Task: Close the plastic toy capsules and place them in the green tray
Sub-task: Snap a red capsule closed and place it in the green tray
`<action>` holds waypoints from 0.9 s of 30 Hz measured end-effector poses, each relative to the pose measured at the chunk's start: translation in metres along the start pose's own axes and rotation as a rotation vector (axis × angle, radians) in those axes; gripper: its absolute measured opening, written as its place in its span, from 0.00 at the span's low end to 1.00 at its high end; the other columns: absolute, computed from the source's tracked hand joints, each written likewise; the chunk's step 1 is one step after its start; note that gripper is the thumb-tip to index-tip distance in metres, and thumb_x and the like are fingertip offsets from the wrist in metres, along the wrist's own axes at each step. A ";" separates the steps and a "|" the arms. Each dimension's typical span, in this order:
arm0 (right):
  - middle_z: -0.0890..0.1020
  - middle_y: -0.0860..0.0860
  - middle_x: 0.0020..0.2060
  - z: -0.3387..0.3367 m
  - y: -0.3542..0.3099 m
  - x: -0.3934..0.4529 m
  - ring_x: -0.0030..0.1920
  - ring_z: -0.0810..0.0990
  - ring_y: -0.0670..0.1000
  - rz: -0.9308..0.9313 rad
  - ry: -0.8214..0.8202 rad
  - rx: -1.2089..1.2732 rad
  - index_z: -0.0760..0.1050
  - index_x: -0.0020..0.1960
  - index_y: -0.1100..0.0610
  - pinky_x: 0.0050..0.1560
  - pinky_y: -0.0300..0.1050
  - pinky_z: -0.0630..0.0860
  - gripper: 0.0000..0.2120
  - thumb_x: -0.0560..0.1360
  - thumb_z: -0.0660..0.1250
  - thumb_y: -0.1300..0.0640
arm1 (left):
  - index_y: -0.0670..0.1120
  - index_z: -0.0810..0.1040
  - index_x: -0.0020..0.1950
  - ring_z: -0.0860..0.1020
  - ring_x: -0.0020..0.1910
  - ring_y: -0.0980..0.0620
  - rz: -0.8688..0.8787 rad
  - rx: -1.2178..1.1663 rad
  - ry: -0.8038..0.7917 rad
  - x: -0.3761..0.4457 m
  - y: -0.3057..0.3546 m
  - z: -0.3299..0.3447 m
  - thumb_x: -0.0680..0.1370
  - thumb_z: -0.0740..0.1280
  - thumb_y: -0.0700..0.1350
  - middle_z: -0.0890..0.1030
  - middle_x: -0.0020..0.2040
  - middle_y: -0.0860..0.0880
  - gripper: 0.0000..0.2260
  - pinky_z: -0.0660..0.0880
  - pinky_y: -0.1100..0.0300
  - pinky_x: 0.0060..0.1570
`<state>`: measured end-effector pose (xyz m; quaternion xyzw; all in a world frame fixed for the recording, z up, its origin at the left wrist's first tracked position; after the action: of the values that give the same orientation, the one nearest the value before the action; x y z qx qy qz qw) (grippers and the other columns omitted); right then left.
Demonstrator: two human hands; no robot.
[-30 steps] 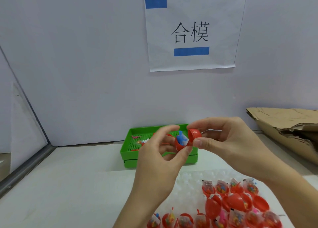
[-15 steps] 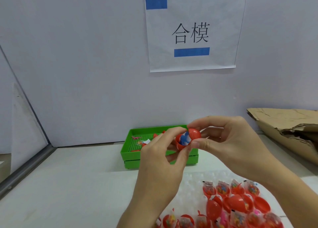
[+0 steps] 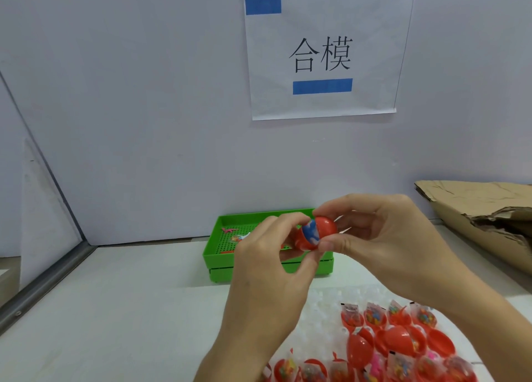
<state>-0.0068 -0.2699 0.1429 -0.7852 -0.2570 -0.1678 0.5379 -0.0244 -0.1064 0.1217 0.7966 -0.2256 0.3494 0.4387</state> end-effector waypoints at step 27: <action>0.87 0.52 0.41 0.002 -0.004 -0.002 0.43 0.86 0.54 0.019 -0.027 0.117 0.84 0.48 0.49 0.50 0.59 0.82 0.14 0.62 0.79 0.53 | 0.50 0.85 0.50 0.83 0.45 0.55 -0.178 -0.303 -0.015 0.005 -0.002 -0.003 0.67 0.79 0.37 0.84 0.45 0.54 0.15 0.78 0.67 0.46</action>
<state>-0.0105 -0.2676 0.1443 -0.7569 -0.2661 -0.1365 0.5810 -0.0213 -0.1032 0.1254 0.7409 -0.2073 0.2652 0.5811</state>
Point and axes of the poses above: each hand's wrist, its own x-axis towards the middle knuckle, its own z-axis out of the palm, y = z × x, the point moved 2 cm from there along x, towards the middle knuckle
